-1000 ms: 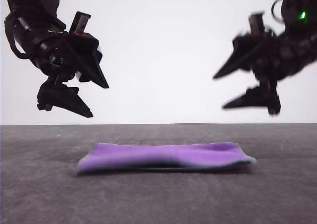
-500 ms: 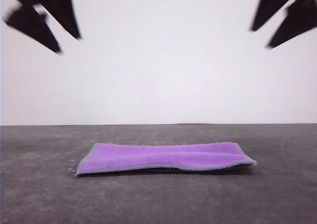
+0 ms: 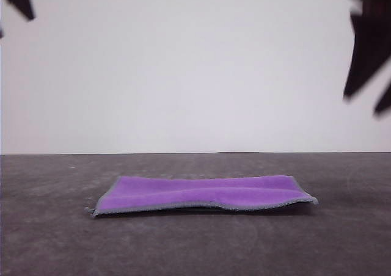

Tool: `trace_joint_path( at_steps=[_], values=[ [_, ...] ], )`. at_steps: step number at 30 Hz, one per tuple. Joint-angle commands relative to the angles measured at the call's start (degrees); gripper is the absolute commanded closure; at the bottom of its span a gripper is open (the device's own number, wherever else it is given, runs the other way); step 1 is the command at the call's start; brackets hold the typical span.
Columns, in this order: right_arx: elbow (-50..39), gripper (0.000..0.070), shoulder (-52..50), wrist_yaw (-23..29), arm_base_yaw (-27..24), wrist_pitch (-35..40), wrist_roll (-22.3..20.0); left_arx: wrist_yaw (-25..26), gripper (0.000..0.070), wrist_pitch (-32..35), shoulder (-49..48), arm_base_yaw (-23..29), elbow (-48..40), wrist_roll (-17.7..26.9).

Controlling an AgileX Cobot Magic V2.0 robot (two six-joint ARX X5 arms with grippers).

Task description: Fold clothes

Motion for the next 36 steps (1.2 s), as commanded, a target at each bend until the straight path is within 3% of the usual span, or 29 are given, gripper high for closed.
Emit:
trace_joint_path(
  at_steps=[1, 8, 18, 27, 29, 32, 34, 36],
  values=[
    [-2.29, 0.0339, 1.09, -2.51, 0.19, 5.02, 4.62, -0.08, 0.0341, 1.28, -0.81, -0.11, -2.16, -1.13],
    [-5.24, 0.0339, 9.66, -8.13, 0.21, 15.94, 10.07, -0.06, 0.0340, 3.95, -3.11, -0.11, -10.31, -2.51],
    [-5.20, 0.0339, 24.91, -15.65, 0.56, 28.30, 17.86, -0.01, 0.0340, 5.93, -3.04, -0.13, -10.67, -3.19],
    [-5.18, 0.0344, 30.31, -18.77, 4.47, 35.34, 21.85, 0.16, 0.0341, 8.37, -3.04, -0.13, -10.67, -3.26],
    [-5.16, 0.0433, 30.31, -18.32, 4.97, 36.44, 22.27, 0.16, 0.0340, 8.34, -3.04, -0.13, -10.67, -3.23],
    [-5.11, 0.0634, 30.31, -18.12, 5.09, 38.17, 22.72, 0.16, 0.0340, 8.33, -3.04, -0.13, -10.67, -3.23],
    [-5.04, 0.0688, 30.31, -18.01, 5.09, 38.79, 22.78, 0.16, 0.0340, 8.34, -3.04, -0.13, -10.67, -3.23],
    [-4.95, 0.0698, 30.31, -18.18, 5.12, 39.55, 23.24, 0.16, 0.0340, 8.41, -3.04, -0.13, -10.67, -3.23]
  ],
)
